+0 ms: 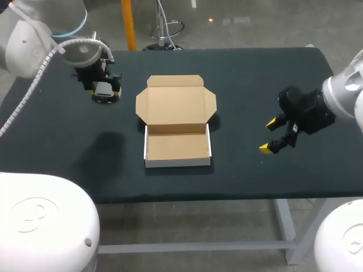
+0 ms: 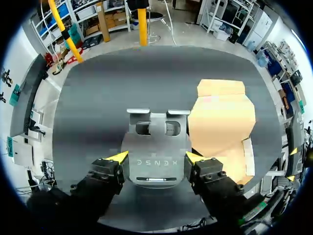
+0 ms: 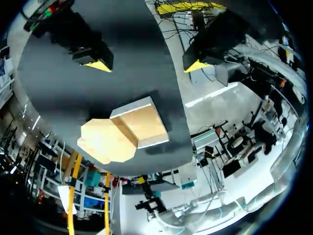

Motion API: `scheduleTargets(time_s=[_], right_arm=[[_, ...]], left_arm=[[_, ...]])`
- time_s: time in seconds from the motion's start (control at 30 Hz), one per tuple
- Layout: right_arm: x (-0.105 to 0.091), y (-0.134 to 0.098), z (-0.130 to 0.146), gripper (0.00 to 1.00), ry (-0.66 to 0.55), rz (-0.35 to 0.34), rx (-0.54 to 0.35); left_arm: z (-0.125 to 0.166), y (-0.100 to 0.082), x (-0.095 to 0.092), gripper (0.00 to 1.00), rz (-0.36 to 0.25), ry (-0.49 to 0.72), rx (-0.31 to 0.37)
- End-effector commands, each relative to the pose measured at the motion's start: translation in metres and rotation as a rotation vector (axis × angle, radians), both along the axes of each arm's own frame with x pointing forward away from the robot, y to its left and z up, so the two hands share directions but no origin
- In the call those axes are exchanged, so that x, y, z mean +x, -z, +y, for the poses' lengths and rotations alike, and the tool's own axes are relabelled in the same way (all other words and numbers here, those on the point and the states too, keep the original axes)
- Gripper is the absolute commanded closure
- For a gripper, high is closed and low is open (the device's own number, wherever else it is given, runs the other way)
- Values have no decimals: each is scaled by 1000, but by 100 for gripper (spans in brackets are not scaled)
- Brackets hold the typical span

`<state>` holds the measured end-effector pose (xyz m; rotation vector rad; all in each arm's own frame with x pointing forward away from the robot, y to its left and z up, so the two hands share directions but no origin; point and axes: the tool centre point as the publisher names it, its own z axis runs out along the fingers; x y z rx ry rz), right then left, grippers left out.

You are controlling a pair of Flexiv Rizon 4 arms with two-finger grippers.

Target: Assemble the packaging by folding the flat box into shape, placing the metal phone stand inside, and closing the box properly

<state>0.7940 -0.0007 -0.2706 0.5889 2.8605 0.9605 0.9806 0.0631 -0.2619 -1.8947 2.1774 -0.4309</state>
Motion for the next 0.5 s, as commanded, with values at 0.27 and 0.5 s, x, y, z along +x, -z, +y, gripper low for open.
scheduleTargets(time_s=[0.27, 0.5], right_arm=[[-1, -1, -2, 0, -3, 1, 3], [-1, -1, -2, 0, -3, 1, 3]], left_arm=[[-26, -3, -18, 100, 29, 104, 19], [-42, 1, -28, 100, 53, 172, 20]])
